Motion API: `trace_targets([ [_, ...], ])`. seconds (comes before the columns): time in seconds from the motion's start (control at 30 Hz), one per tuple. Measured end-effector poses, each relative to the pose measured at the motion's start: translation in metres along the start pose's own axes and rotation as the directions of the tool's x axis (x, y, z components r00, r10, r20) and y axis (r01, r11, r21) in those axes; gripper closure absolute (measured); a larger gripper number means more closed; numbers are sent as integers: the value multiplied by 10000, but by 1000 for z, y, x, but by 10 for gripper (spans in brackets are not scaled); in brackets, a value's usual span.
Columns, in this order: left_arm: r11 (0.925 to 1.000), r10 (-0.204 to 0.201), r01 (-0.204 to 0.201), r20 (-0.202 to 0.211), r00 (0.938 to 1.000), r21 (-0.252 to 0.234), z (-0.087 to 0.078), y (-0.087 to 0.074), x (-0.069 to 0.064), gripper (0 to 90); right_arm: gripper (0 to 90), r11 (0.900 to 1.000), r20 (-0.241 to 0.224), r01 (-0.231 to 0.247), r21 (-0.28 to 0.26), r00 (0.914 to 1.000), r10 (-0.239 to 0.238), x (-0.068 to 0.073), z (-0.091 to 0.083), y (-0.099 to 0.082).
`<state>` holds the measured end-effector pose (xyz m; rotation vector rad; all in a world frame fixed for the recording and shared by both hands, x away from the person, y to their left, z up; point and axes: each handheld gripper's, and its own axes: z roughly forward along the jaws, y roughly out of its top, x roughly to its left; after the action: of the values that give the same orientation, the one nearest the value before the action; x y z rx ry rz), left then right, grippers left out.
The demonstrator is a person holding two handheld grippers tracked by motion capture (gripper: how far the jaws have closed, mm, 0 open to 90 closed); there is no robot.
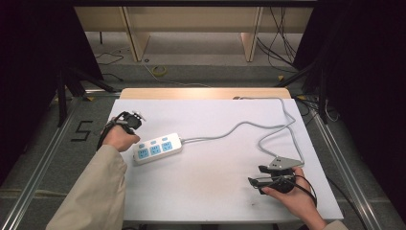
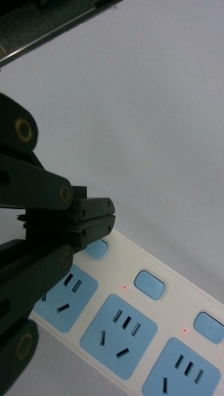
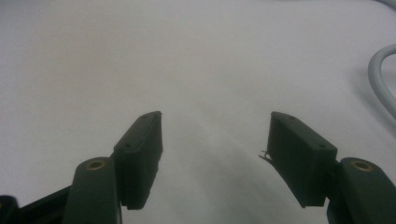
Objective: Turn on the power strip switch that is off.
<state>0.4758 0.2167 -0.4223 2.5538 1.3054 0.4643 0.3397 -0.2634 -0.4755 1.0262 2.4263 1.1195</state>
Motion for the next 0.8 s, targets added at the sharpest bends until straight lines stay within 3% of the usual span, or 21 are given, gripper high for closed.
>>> trace_targets([
  [0.8, 9984, 505, -513, 350, 9981, 247, 8, 6, -8, 898, 366, 10000, 1, -2, 14, 10000, 2, 0, 0, 0],
])
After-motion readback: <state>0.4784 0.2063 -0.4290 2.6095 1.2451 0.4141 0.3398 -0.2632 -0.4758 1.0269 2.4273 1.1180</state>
